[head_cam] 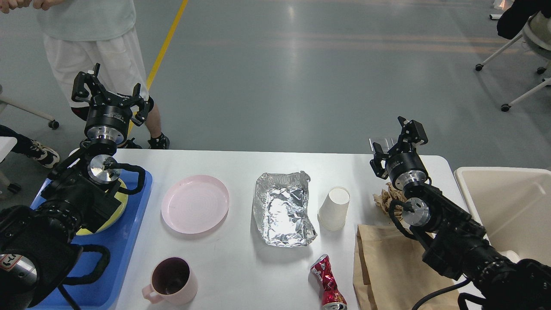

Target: Tidy desktop

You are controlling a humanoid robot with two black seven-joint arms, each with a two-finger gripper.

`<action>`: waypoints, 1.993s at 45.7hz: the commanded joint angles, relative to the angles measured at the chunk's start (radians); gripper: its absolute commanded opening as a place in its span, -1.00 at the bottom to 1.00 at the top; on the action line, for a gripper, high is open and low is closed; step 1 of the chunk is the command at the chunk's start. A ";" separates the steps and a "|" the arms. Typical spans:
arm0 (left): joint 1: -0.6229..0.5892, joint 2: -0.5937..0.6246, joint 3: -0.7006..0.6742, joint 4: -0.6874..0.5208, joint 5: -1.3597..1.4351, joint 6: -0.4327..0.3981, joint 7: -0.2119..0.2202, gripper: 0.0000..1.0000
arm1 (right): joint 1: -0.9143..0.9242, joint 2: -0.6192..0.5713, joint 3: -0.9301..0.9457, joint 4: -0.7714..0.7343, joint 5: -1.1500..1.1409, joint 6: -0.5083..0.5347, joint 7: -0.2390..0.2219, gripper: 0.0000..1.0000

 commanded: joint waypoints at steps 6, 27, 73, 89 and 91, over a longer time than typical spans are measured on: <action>0.002 -0.022 -0.002 0.000 -0.001 0.003 0.000 0.93 | 0.002 0.000 0.001 0.000 0.000 0.000 0.000 1.00; -0.001 -0.022 0.240 0.000 0.002 0.026 0.074 0.93 | 0.000 0.000 0.001 0.000 0.000 0.000 0.000 1.00; -0.096 0.056 1.294 -0.008 0.028 -0.012 0.195 0.93 | 0.000 0.000 0.001 0.000 0.000 0.000 0.000 1.00; -0.292 0.116 1.903 -0.302 0.031 -0.239 0.197 0.93 | 0.000 0.000 0.001 0.000 0.000 0.000 0.000 1.00; -0.311 0.124 1.909 -0.347 0.031 -0.272 0.197 0.93 | 0.000 0.000 0.001 0.000 0.000 0.000 0.000 1.00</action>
